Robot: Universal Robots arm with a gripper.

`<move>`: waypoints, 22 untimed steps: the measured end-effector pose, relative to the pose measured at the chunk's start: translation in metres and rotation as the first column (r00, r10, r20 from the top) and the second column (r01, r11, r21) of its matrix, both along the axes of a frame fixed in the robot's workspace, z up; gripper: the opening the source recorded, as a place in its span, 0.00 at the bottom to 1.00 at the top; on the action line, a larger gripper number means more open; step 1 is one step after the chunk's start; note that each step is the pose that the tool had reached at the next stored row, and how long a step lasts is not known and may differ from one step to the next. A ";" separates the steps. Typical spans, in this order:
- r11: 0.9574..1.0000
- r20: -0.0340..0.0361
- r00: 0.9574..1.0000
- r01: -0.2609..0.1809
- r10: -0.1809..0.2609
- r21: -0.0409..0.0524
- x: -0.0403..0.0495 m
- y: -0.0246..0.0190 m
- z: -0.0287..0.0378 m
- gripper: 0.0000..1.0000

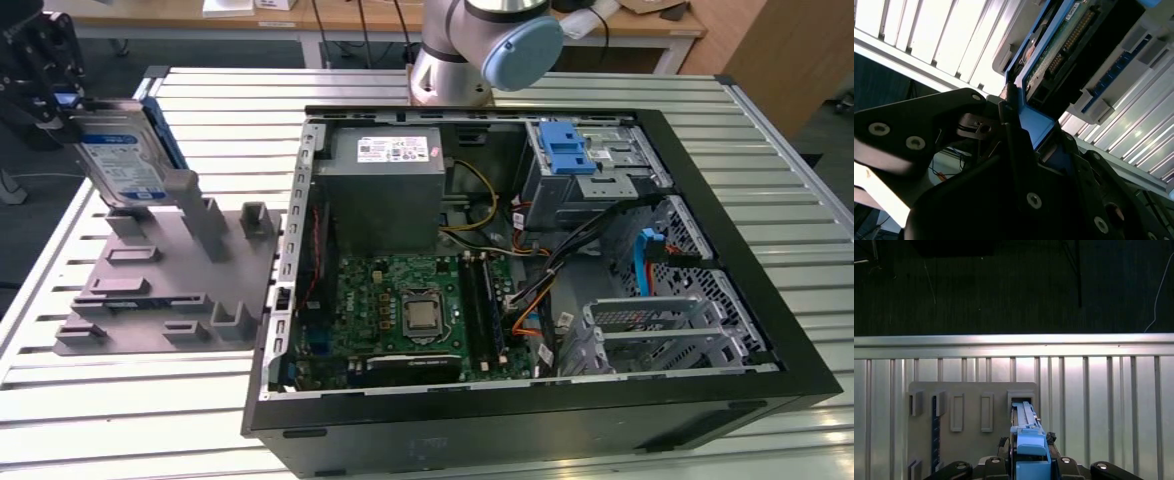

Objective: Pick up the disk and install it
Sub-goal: 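Pick up the disk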

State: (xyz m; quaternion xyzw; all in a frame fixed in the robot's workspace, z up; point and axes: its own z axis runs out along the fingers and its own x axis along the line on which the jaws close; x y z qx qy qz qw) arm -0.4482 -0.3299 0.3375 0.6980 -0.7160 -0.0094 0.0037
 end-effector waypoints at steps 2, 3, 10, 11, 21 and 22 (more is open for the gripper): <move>1.000 0.000 1.000 0.000 0.000 0.000 0.0000 0.0000 0.0011 0.36; 1.000 0.000 1.000 0.000 0.000 0.000 0.0000 0.0000 0.0017 0.36; 1.000 0.000 1.000 0.000 0.000 0.000 0.0000 0.0000 0.0056 0.36; 1.000 0.000 1.000 0.000 0.000 0.000 0.0000 0.0000 0.0062 0.36; 1.000 0.000 1.000 0.000 0.000 0.000 0.0000 0.0000 0.0120 0.36; 1.000 0.000 1.000 0.000 0.000 0.000 0.0000 0.0000 0.0126 0.36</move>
